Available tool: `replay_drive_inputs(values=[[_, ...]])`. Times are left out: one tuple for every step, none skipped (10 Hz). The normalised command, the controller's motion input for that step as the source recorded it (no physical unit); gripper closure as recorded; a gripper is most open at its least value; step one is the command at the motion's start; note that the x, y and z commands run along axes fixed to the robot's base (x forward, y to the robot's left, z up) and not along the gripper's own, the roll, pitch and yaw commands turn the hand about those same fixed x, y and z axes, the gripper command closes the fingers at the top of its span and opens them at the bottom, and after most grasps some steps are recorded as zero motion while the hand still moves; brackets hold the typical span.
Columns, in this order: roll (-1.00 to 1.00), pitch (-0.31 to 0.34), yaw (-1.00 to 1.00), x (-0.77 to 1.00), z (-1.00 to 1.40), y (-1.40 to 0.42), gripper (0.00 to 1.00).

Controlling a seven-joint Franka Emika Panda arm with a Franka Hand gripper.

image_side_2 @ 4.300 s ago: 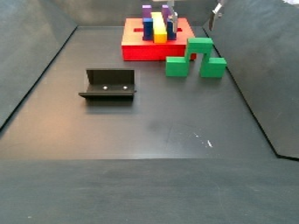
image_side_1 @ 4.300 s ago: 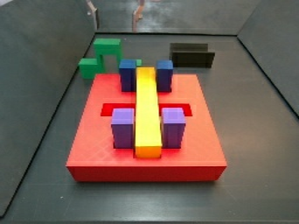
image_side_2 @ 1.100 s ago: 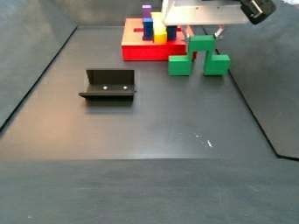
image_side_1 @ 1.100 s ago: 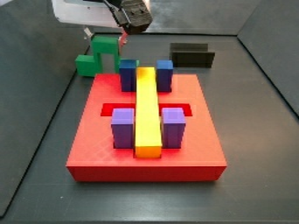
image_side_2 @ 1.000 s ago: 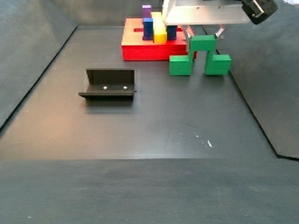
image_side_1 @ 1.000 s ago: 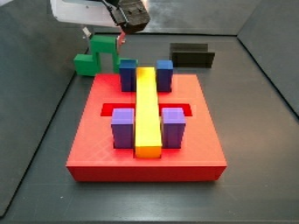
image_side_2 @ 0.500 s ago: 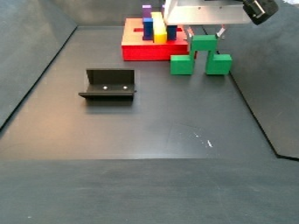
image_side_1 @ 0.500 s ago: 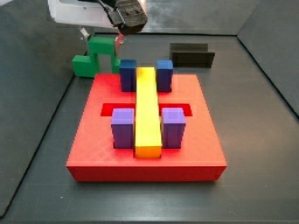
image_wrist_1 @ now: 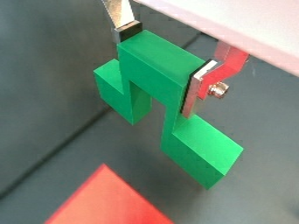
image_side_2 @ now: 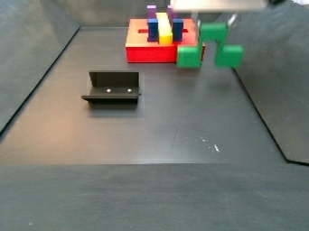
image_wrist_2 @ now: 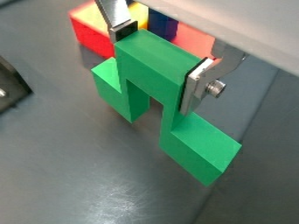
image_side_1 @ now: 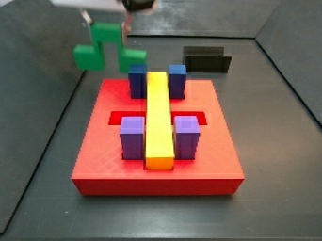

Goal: Pick up the green object. Move up. Move to above the board. Insert the green object.
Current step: Move up, then move to above the board.

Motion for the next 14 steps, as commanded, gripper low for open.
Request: replay_drive_inputs(values=[[-0.01, 0.018, 0.03, 0.04, 0.19, 0.00, 1.00], [0.00, 0.000, 0.00, 0.00, 1.40, 0.00, 1.00], [0.00, 0.029, -0.01, -0.03, 1.40, 0.00, 1.00], [0.00, 0.007, -0.01, -0.07, 1.40, 0.01, 1.00], [0.00, 0.001, -0.01, -0.05, 1.40, 0.00, 1.00], [0.00, 0.054, -0.01, 0.04, 1.40, -0.01, 1.00], [0.01, 0.101, 0.00, 0.05, 0.73, 0.00, 1.00], [0.00, 0.080, 0.00, 0.04, 0.24, 0.00, 1.00], [0.02, 0.090, 0.21, 0.99, 0.35, -1.40, 1.00], [0.07, 0.123, 0.19, 0.99, 0.33, -1.40, 1.00], [0.10, 0.207, 0.14, 1.08, 0.28, -1.40, 1.00], [0.03, 0.227, 0.08, 1.15, 0.32, -1.40, 1.00], [0.02, 0.198, 0.05, 1.13, 0.39, -1.40, 1.00], [0.03, 0.145, 0.03, 0.44, 0.15, -0.57, 1.00]])
